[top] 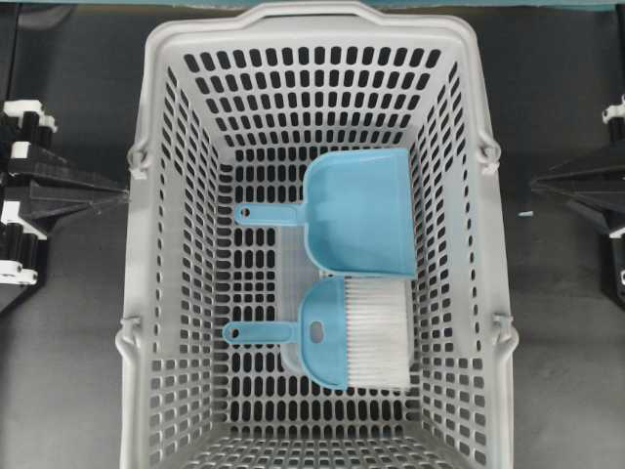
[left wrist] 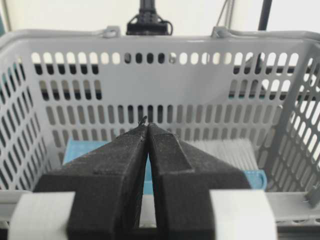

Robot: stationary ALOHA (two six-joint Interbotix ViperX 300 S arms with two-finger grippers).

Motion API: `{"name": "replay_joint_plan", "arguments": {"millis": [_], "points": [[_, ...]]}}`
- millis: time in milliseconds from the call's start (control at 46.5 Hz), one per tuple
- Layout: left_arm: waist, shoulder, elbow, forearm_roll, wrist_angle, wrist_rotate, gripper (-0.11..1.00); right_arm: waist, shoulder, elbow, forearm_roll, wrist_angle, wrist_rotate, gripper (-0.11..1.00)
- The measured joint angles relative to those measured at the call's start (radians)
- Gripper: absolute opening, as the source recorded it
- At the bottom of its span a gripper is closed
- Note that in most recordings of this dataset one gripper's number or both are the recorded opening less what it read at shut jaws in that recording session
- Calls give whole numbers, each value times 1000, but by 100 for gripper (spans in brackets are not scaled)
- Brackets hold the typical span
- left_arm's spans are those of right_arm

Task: Pick up the hand brush from the shopping basket with the left arm.
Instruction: 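Move the left gripper over the basket toward the blue brush handle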

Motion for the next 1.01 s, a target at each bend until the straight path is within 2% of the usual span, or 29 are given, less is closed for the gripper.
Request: {"name": "replay_joint_plan", "arguments": {"millis": [64, 129, 322, 645, 817, 924, 967, 1010], "points": [[0, 0, -12, 12, 25, -11, 2, 0, 0, 0, 2, 2, 2, 0], [-2, 2, -61, 34, 117, -37, 0, 0, 0, -2, 5, 9, 8, 0], [-41, 58, -224, 40, 414, -72, 0, 2, 2, -21, 9, 80, 31, 0], [-107, 359, -543, 40, 854, -87, 0, 9, 6, -51, 11, 189, 31, 0], [-132, 505, -670, 41, 992, -95, 0, 9, 6, -51, 11, 196, 32, 0], [-144, 578, -718, 41, 1040, -106, 1, 9, 8, -52, 9, 196, 34, 10], [-146, 601, -735, 41, 1046, -114, 4, 9, 8, -52, 11, 196, 35, 20], [-147, 624, -749, 41, 1049, -123, 13, 9, 8, -52, 11, 196, 35, 31]]}}
